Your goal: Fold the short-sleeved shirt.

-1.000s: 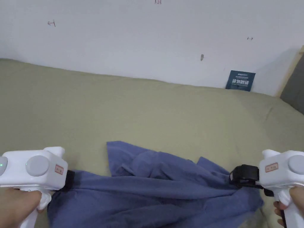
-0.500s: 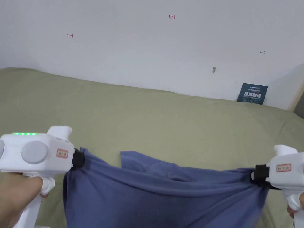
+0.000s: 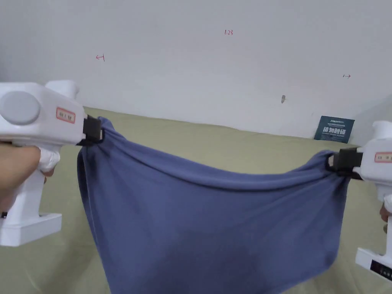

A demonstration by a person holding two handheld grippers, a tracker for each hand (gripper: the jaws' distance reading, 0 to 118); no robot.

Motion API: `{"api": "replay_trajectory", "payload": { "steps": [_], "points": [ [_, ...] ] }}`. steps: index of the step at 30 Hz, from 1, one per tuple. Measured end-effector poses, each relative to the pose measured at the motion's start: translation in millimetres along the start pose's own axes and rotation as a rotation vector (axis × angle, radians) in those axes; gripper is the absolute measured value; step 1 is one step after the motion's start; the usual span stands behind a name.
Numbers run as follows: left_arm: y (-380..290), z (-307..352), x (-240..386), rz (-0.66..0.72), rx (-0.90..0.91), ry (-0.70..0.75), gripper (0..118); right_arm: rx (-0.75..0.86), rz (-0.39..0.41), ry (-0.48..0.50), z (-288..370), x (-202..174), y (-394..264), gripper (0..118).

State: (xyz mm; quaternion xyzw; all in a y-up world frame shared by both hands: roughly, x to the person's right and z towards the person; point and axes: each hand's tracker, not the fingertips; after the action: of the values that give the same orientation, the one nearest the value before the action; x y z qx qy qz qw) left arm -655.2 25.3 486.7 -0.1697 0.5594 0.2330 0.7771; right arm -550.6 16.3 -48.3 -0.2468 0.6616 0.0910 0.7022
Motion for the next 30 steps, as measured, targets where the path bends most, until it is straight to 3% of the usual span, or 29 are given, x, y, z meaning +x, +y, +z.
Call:
{"api": "replay_trajectory", "payload": {
  "steps": [7,14,18,30],
  "points": [
    [50.3,8.5,4.7,-0.061,0.087,0.028,4,0.111,0.033,0.001,1.7,-14.9,55.4,2],
    [88.4,5.4,13.4,-0.113,0.143,0.061,4,0.182,0.001,-0.045,-18.8,-9.1,96.5,2],
    [101.7,-11.1,12.5,-0.106,0.187,0.086,4,0.195,-0.056,-0.069,-29.6,-7.3,100.5,2],
    [100.7,-47.0,13.5,-0.057,0.204,0.053,4,0.213,-0.009,-0.078,-66.4,-3.4,96.1,2]
  ]
}}
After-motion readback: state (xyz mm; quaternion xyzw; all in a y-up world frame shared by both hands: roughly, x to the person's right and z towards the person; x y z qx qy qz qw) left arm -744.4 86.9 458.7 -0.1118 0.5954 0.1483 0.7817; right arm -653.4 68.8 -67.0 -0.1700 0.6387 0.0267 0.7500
